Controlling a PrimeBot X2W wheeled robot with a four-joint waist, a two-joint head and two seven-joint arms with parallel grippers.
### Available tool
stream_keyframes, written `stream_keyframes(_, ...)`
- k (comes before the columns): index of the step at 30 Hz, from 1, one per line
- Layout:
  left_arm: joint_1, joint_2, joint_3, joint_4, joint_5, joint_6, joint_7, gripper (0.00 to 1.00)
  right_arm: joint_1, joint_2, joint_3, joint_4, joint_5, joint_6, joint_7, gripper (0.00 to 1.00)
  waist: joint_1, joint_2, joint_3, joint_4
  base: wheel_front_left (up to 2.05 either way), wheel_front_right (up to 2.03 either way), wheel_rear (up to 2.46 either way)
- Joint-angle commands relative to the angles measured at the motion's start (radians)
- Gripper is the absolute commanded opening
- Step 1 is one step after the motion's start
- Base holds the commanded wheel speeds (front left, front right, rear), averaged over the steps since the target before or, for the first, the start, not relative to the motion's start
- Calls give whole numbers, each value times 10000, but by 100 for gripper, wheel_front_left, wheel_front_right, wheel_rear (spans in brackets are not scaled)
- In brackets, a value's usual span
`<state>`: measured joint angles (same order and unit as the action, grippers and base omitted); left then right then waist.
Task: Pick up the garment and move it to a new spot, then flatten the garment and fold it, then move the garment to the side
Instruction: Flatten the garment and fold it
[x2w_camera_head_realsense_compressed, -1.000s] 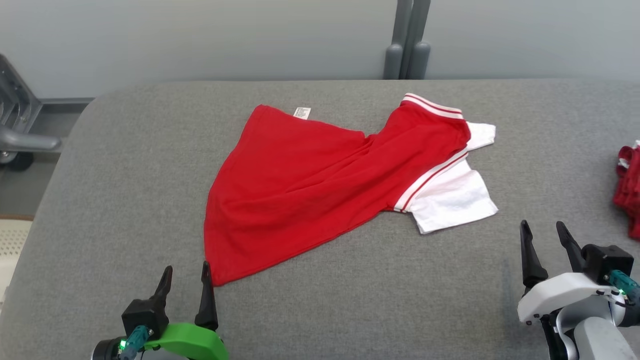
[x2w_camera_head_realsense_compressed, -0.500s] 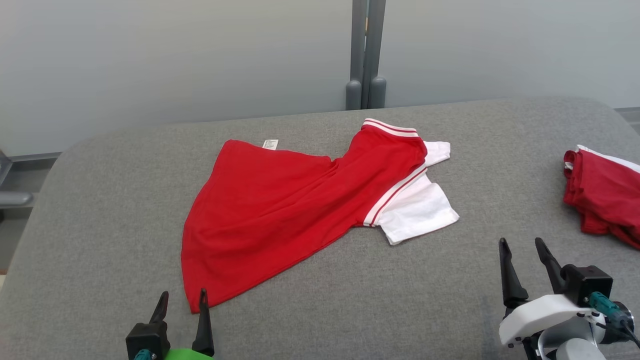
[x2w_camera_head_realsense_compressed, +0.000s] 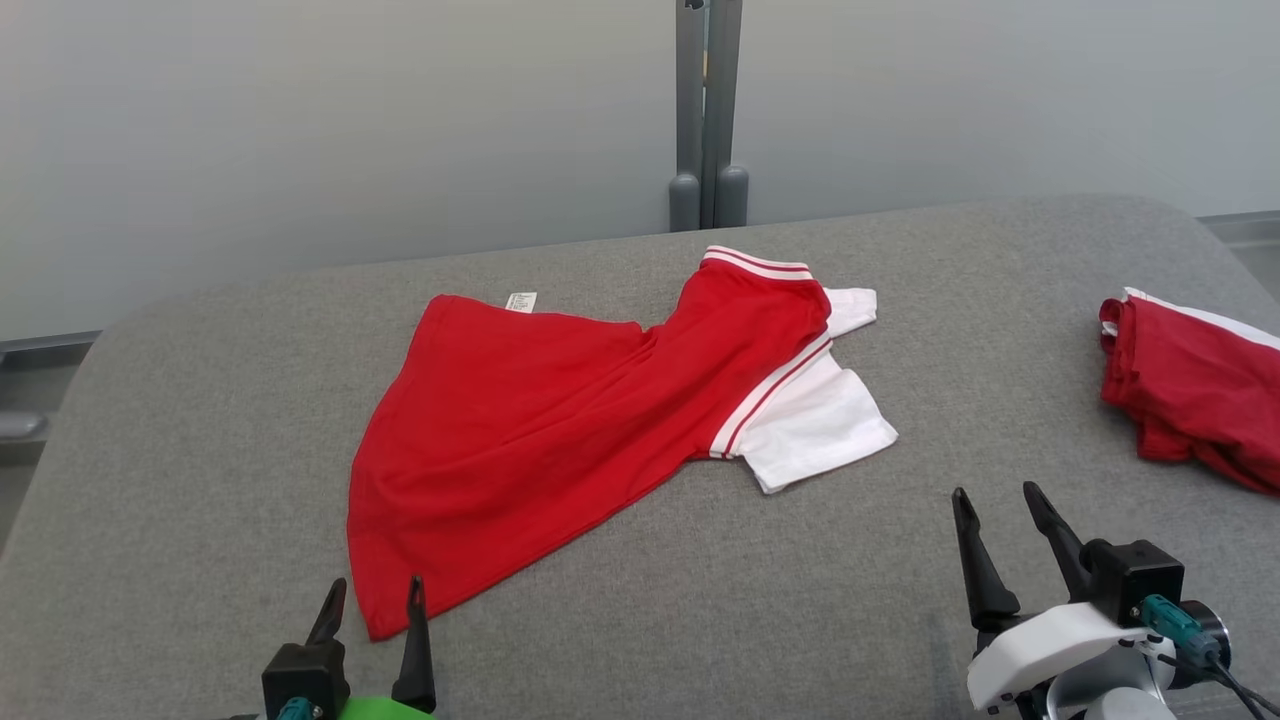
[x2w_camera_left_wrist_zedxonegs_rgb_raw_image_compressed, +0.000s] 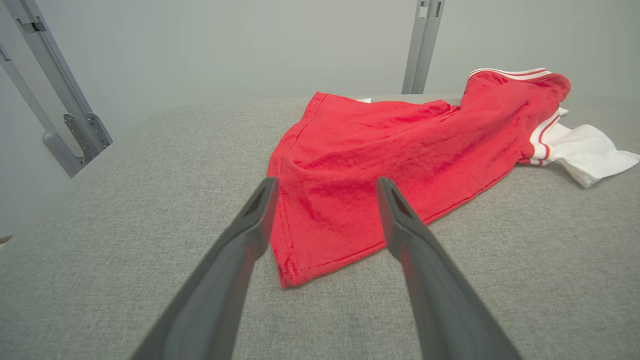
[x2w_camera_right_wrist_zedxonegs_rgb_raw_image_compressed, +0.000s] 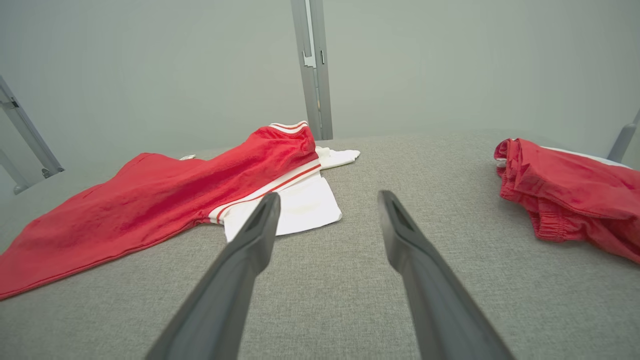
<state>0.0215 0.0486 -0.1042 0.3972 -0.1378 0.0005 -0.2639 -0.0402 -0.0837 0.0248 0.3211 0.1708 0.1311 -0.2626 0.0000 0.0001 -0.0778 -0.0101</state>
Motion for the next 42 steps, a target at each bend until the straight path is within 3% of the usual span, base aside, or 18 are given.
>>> stream_keyframes(1,114,42,-16,29,27,11,-1,100,144,-23,15,-34,11,-9,-23,100,0,-1,14,0,0,0,0)
stream_keyframes(12,-36,42,-117,227,-156,74,-1,100,26,22,-50,58,103,-9,-24,100,0,-1,260,74,0,0,0)
stream_keyframes(29,-1425,44,-86,1256,-1378,428,-1,100,-1005,-150,-16,69,273,-9,-24,100,0,-1,2230,147,0,0,0)
stream_keyframes(42,-1689,44,-251,1610,-1946,677,-1,100,-1599,-226,-85,367,270,-7,-24,100,0,-1,2754,340,0,0,0)
